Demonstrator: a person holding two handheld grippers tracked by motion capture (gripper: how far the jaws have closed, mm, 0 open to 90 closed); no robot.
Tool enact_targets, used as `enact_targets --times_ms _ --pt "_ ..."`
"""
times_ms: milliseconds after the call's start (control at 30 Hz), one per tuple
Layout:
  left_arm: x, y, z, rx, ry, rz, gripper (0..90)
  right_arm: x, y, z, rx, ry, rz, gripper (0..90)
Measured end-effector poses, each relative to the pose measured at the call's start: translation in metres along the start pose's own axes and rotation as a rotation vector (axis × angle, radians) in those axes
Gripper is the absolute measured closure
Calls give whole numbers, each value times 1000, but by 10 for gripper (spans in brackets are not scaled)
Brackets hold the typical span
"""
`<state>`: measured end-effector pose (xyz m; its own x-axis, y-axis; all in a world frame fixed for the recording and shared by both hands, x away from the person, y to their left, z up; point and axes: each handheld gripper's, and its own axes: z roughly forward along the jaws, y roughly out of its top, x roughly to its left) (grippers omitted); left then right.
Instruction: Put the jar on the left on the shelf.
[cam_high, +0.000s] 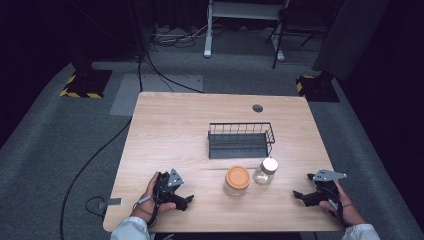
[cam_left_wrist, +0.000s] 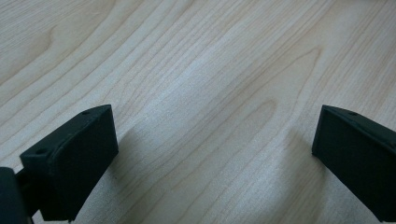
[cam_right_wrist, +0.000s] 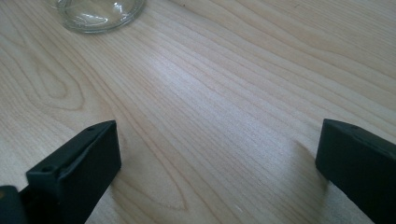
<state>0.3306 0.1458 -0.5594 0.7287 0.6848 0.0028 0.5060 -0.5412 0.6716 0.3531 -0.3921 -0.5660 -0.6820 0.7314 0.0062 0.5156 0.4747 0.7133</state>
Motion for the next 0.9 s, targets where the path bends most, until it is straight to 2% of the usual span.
enact_targets --times_ms 333,600,833,900 --pt "-5 7 -3 86 26 -21 3 -1 0 0 -2 4 -6 0" --pt "-13 13 -6 116 2 1 24 -1 0 0 -2 5 -7 0" --pt "-18 17 -7 124 -39 -10 25 -1 0 0 -2 7 -8 0" --pt "-20 18 -7 124 -39 -5 25 -1 0 0 -2 7 -8 0"
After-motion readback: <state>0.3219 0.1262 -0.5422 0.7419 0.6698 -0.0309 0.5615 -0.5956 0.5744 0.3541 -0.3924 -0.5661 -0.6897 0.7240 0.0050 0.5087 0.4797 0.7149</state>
